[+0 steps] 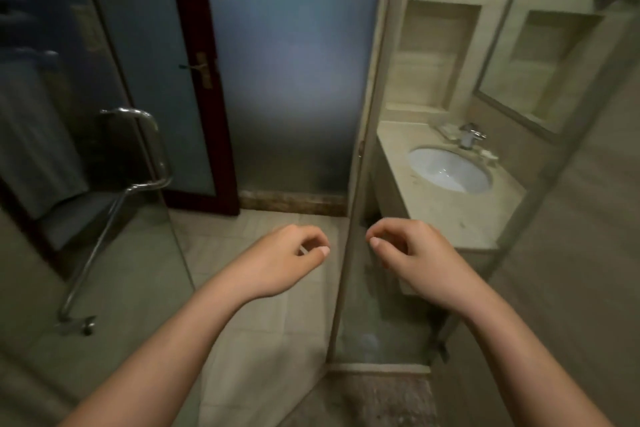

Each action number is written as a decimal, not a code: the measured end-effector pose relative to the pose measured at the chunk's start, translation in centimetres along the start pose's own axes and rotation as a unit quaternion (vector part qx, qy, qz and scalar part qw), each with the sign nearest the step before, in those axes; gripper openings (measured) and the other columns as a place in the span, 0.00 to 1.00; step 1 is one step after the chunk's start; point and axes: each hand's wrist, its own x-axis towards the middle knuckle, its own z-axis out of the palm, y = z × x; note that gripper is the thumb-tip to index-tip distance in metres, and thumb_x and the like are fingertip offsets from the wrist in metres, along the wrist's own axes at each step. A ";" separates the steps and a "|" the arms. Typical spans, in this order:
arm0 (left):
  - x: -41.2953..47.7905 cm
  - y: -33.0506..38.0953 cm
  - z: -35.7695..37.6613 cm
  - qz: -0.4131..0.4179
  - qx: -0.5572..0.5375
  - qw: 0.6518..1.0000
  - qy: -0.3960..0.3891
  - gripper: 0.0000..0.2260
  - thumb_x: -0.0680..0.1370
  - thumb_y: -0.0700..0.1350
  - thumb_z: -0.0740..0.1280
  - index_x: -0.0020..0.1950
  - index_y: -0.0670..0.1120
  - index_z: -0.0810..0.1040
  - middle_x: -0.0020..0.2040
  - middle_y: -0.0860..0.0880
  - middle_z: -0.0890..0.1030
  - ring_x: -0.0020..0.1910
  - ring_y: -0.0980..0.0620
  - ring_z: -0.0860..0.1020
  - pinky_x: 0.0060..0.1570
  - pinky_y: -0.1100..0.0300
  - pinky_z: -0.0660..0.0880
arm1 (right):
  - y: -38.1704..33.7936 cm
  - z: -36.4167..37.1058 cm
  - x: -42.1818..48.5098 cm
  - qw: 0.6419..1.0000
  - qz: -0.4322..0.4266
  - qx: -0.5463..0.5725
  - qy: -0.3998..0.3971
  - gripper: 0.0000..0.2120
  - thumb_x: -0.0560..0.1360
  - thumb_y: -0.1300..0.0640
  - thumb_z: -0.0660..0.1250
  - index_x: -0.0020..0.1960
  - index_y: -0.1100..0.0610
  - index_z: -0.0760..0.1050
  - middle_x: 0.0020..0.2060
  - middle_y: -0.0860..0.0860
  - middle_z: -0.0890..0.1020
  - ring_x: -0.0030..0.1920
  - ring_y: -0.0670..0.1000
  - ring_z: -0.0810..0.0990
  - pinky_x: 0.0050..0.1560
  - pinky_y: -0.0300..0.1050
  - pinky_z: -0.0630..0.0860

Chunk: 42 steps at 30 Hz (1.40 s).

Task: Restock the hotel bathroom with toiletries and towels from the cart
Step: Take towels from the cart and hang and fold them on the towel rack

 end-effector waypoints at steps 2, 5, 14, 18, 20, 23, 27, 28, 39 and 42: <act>0.8 -1.8 -0.7 -0.032 -0.009 0.999 0.025 0.06 0.78 0.53 0.60 0.51 0.57 0.75 0.47 0.59 0.77 0.45 0.61 0.76 0.45 0.63 0.72 | -0.6 1.3 3.1 1.000 -0.015 0.005 -0.014 0.06 0.77 0.51 0.61 0.49 0.48 0.77 0.33 0.45 0.80 0.37 0.42 0.78 0.41 0.43 0.75; 1.5 -4.8 -2.1 -0.071 -0.009 0.996 0.047 0.08 0.77 0.53 0.60 0.53 0.56 0.76 0.49 0.58 0.78 0.47 0.61 0.76 0.50 0.60 0.75 | -1.2 3.5 7.1 0.997 -0.042 0.012 -0.058 0.07 0.78 0.50 0.61 0.50 0.47 0.77 0.35 0.44 0.80 0.40 0.42 0.79 0.45 0.44 0.77; 7.4 -12.2 -6.9 -0.161 -0.023 0.982 0.093 0.07 0.78 0.46 0.62 0.50 0.49 0.79 0.45 0.53 0.81 0.43 0.57 0.79 0.42 0.68 0.71 | 0.4 8.4 21.5 0.981 -0.110 0.064 -0.148 0.07 0.78 0.52 0.61 0.51 0.49 0.77 0.46 0.43 0.79 0.46 0.43 0.77 0.49 0.41 0.77; 11.4 -13.7 -9.4 -0.189 0.007 0.975 0.117 0.08 0.78 0.48 0.61 0.52 0.50 0.79 0.45 0.57 0.79 0.45 0.59 0.78 0.46 0.66 0.71 | 1.1 9.5 27.9 0.978 -0.106 0.078 -0.160 0.07 0.78 0.53 0.61 0.50 0.50 0.78 0.45 0.43 0.79 0.47 0.43 0.77 0.53 0.47 0.77; 12.9 -14.6 -10.1 -0.197 0.009 0.972 0.131 0.08 0.78 0.49 0.61 0.52 0.51 0.79 0.45 0.58 0.79 0.45 0.58 0.78 0.46 0.63 0.72 | 1.3 10.3 30.2 0.977 -0.110 0.080 -0.165 0.07 0.78 0.52 0.61 0.50 0.49 0.78 0.44 0.43 0.79 0.47 0.43 0.77 0.53 0.49 0.78; 15.0 -16.0 -10.9 -0.206 0.025 0.967 0.151 0.08 0.77 0.50 0.61 0.51 0.53 0.78 0.46 0.58 0.78 0.45 0.57 0.78 0.47 0.59 0.74 | 1.4 11.2 33.0 0.974 -0.110 0.079 -0.180 0.07 0.77 0.50 0.61 0.49 0.48 0.78 0.44 0.43 0.79 0.46 0.44 0.77 0.53 0.51 0.78; 17.8 -18.3 -12.1 -0.200 0.043 0.968 0.145 0.08 0.77 0.52 0.60 0.52 0.55 0.77 0.49 0.57 0.78 0.49 0.59 0.76 0.52 0.56 0.75 | 1.4 11.4 36.9 0.977 -0.101 0.077 -0.173 0.06 0.77 0.50 0.60 0.46 0.46 0.76 0.41 0.44 0.79 0.45 0.45 0.78 0.53 0.52 0.78; 18.5 -19.0 -12.6 -0.199 0.046 0.969 0.139 0.08 0.77 0.53 0.59 0.52 0.56 0.76 0.50 0.57 0.78 0.49 0.59 0.75 0.52 0.55 0.75 | 1.6 11.4 37.8 0.978 -0.098 0.078 -0.167 0.07 0.78 0.51 0.60 0.44 0.46 0.75 0.40 0.44 0.79 0.44 0.45 0.78 0.53 0.51 0.78; 32.7 -29.1 -18.7 -0.142 0.051 0.983 0.107 0.10 0.78 0.52 0.60 0.54 0.53 0.78 0.47 0.58 0.79 0.47 0.61 0.76 0.50 0.58 0.75 | 3.8 14.3 52.7 0.985 -0.048 0.094 -0.136 0.06 0.78 0.52 0.60 0.44 0.44 0.74 0.41 0.44 0.80 0.43 0.43 0.80 0.48 0.43 0.79; 36.3 -32.0 -21.4 -0.139 0.036 0.985 0.099 0.11 0.79 0.52 0.59 0.56 0.53 0.77 0.52 0.55 0.79 0.50 0.59 0.76 0.53 0.56 0.75 | 2.9 15.0 57.9 0.986 -0.045 0.066 -0.144 0.05 0.78 0.52 0.60 0.48 0.44 0.73 0.44 0.45 0.80 0.43 0.44 0.80 0.49 0.45 0.79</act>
